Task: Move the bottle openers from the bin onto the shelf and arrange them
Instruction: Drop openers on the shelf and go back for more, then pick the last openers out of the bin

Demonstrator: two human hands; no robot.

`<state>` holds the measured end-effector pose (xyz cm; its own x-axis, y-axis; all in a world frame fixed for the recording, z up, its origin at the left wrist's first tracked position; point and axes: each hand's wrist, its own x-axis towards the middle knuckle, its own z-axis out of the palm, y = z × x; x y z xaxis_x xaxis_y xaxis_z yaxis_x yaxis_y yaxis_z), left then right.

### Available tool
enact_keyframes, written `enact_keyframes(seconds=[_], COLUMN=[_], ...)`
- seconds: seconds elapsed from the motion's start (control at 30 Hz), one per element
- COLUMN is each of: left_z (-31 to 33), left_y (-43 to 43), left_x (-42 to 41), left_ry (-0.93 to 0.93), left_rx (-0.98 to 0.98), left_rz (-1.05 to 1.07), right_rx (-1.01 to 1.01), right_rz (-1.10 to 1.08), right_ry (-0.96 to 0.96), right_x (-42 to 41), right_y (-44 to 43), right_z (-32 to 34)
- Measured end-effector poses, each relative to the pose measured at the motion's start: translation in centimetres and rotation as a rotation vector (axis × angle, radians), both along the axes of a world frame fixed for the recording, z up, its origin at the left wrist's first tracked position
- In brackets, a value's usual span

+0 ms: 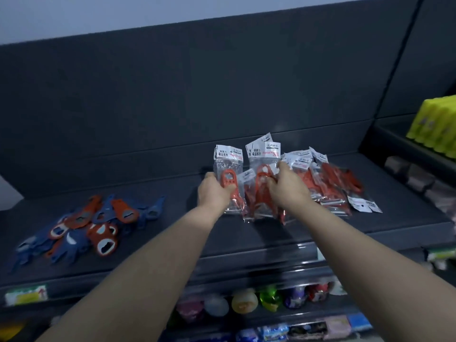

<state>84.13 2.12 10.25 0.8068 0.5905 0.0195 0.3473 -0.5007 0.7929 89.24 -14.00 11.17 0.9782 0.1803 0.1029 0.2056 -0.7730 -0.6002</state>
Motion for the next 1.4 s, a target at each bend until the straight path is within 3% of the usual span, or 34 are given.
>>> enact_keyframes(seconds=[0.1,0.27,0.37,0.7,0.83,1.03,1.17,1.4], left_z=[-0.7,-2.4,-3.1,-1.2,-0.8,-2.3,-3.2,-4.9], left_y=[0.9,1.8,1.5,0.4,-0.4,-0.9,-0.9,-2.7], left_x=[1.3,2.8,3.6,-0.9,-7.5,-21.5,-33.3,-54.2], left_ry=[0.11,0.245,0.226,0.189,0.188,0.358,0.537,0.637], left_rx=[0.047,0.189,0.193,0.334,0.35,0.322,0.226,0.147], left_rz=[-0.077,-0.19,-0.214,-0.04,0.086,0.284,0.445,0.726], right_rx=[-0.029,-0.387,-0.51,-0.491,-0.467,-0.475,-0.503,-0.471], right_rz=[0.004,0.147,0.261,0.383,0.572,0.898,1.145,1.426], right_ry=[-0.054,-0.283,-0.214,-0.302,-0.322,-0.39,-0.371,-0.377], right_x=[1.9,2.1,2.4,-0.3,-4.4,-13.6,-22.1,-39.8], right_y=[1.0,1.7,1.3,1.1,1.5,3.9,6.4,9.3], right_z=[-1.0,-2.3,-3.0,-1.9,-2.2,-4.0,-5.8,-6.9])
